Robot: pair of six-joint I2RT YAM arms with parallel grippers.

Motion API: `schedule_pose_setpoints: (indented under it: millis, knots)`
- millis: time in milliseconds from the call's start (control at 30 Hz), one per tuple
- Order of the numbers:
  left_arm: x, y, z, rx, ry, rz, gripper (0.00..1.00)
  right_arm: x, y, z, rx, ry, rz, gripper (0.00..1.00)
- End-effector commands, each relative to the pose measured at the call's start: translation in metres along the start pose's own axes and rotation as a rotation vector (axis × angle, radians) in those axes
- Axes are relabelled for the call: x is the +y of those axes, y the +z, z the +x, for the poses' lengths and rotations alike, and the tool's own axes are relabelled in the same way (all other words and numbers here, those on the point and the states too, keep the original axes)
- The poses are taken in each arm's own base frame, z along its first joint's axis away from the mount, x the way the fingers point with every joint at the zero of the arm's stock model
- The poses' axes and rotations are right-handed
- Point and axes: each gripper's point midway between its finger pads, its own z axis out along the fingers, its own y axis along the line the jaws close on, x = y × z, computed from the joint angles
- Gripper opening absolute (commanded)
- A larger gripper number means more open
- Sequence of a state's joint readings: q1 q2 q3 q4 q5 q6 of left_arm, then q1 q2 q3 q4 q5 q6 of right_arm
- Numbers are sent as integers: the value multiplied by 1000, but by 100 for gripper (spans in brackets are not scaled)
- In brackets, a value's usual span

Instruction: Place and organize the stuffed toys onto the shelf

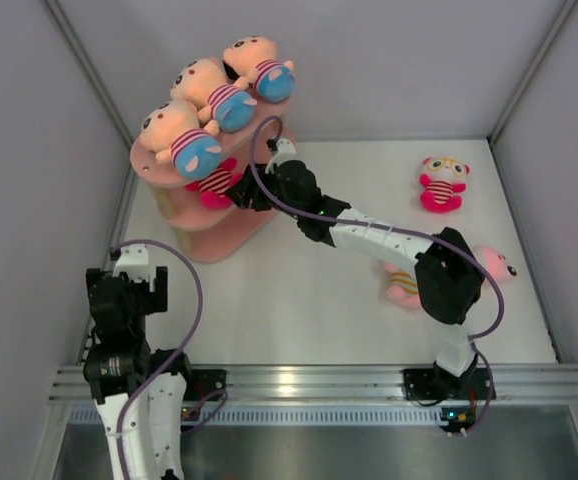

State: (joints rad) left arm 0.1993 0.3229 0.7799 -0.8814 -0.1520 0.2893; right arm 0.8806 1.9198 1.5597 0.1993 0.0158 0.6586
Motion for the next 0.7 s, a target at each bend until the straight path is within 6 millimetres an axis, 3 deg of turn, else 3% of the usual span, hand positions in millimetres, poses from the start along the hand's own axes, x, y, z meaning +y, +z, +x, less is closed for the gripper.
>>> schedule_pose_setpoints:
  millis: [0, 67, 100, 167, 200, 267, 300, 367, 400, 467, 500, 567, 600, 633, 667]
  knots:
    - [5, 1, -12, -51, -19, -30, 99, 25, -9, -36, -55, -30, -74, 57]
    - [5, 1, -12, -51, -18, -30, 99, 27, -16, -38, -54, -50, -76, 62]
    - [5, 1, -11, -49, -18, -30, 99, 34, -27, -49, -75, -58, -87, 66]
    - [5, 1, -11, -48, -19, -30, 99, 30, -39, -50, -78, -94, -67, 71]
    - [5, 1, -12, -50, -19, -29, 99, 39, -54, -63, -103, -110, -82, 76]
    - [6, 1, -12, -51, -20, -31, 99, 27, -71, -65, -102, -163, -23, 81]
    - [5, 1, -11, -49, -20, -30, 99, 32, -91, -84, -145, -179, -13, 87]
    - [5, 2, -11, -49, -19, -30, 99, 19, -110, -84, -135, -224, 36, 92]
    - [5, 2, -11, -51, -17, -28, 99, 18, -131, -102, -168, -229, 44, 92]
    - [5, 2, -11, -49, -15, -29, 99, -13, -149, -95, -119, -222, 117, 94]
    - [5, 2, -11, -49, -16, -27, 98, -43, -161, -111, -146, -203, 194, 94]
    - [4, 2, -10, -46, -14, -23, 99, -88, -193, -115, -168, -143, 311, 94]
    - [4, 3, -10, -46, -15, -26, 98, -124, -221, -138, -233, -98, 402, 94]
    - [4, 3, -9, -43, -16, -25, 99, -155, -233, -126, -231, -33, 464, 94]
    - [4, 3, -10, -44, -14, -26, 99, -178, -248, -130, -260, 6, 508, 94]
